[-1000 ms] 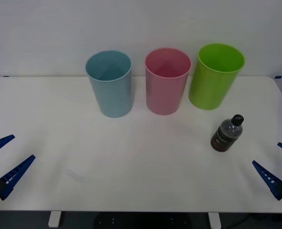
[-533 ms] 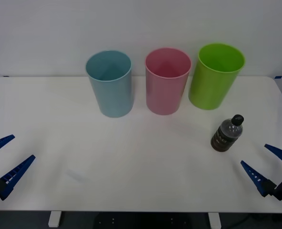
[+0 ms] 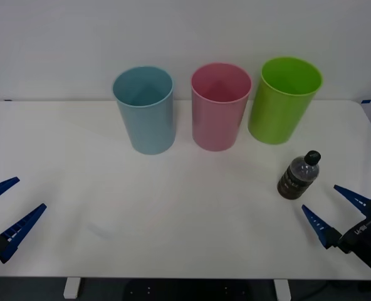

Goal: Grasp the object on the table and drop it into the matching bin: aluminum can to the light blue bin, PET bottle to the pink bin.

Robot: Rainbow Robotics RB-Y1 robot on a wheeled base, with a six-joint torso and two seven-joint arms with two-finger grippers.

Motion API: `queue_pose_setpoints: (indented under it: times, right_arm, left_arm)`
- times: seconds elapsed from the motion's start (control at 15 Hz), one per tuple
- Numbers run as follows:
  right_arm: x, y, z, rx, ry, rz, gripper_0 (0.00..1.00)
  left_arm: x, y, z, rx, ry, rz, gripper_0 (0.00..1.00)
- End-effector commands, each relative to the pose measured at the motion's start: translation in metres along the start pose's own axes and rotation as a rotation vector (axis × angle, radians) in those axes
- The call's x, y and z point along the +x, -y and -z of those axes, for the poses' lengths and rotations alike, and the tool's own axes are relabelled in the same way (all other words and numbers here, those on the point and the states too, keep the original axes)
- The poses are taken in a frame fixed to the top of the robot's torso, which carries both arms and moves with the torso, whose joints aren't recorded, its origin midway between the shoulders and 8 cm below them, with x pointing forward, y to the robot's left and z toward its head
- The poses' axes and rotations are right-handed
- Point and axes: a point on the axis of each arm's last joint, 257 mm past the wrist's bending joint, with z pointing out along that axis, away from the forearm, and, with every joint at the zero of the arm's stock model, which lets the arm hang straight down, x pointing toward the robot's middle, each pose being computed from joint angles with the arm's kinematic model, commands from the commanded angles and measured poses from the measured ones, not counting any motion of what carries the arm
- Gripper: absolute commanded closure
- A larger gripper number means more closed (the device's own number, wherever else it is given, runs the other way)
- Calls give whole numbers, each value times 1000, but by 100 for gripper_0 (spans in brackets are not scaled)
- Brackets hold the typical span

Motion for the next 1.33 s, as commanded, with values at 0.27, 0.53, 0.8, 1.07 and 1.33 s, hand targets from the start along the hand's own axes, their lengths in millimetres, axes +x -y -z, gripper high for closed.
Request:
queue_pose_setpoints:
  times: [0.27,0.53,0.8,1.07,1.33]
  right_arm:
    - [11,-3,-29,25,-11,1,0]
    - [19,-2,-53,27,-10,-3,0]
    - [17,0,-69,54,-11,20,0]
    - [15,0,-86,73,-18,36,0]
    - [13,1,-96,90,-20,39,0]
  left_arm:
    - [0,0,0,0,0,0,0]
    - [0,0,0,0,0,0,0]
    - [0,0,0,0,0,0,0]
    - [0,0,0,0,0,0,0]
    - [0,0,0,0,0,0,0]
